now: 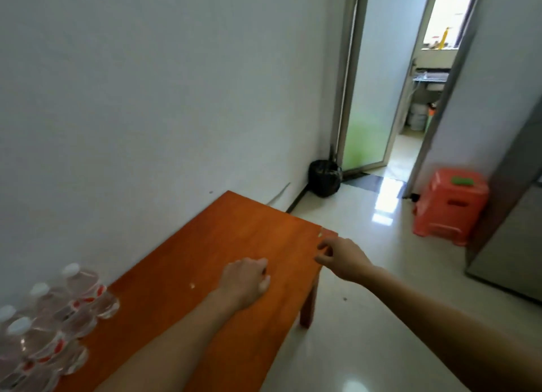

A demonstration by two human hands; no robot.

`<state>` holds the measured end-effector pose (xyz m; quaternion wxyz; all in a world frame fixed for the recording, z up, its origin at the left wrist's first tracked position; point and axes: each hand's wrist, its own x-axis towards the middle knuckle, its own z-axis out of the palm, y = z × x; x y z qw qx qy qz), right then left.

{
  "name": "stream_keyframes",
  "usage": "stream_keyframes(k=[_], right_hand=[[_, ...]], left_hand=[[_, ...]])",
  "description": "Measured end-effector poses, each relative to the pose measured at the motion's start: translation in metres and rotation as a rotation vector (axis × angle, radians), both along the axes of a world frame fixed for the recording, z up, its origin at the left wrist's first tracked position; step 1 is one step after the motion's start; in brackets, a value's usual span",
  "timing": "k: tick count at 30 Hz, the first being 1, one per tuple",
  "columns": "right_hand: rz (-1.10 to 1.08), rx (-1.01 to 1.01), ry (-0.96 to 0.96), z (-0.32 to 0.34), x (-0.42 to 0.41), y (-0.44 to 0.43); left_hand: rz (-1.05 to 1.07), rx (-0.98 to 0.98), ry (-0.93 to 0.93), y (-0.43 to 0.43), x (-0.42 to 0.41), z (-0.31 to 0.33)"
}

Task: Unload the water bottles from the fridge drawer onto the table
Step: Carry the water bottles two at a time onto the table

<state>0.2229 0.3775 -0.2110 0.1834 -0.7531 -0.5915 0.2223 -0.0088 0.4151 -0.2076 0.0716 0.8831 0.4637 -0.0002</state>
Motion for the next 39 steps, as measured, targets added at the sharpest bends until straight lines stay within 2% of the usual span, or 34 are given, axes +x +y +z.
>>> stream_keyframes(k=[5,10,19,29,35,39], right_hand=[[-0.21,-0.035,-0.055,0.0,0.164,-0.058],[-0.361,-0.059,-0.037,0.003,0.292,-0.105],[-0.601,-0.075,-0.006,-0.026,0.458,-0.126],[-0.919,-0.006,-0.002,-0.002,0.656,-0.112],[-1.055,-0.01,0.049,-0.015,0.748,-0.142],[-1.076,-0.029,0.039,-0.029,0.824,-0.162]], left_hand=[[-0.143,-0.087,-0.072,-0.014,0.17,-0.009],[-0.283,-0.094,-0.069,-0.032,0.298,-0.015],[-0.478,-0.027,0.025,0.009,0.498,-0.029],[-0.752,-0.027,-0.021,0.074,0.744,-0.008],[-0.916,-0.067,-0.016,0.061,0.864,-0.011],[-0.933,-0.06,0.011,0.049,0.945,-0.022]])
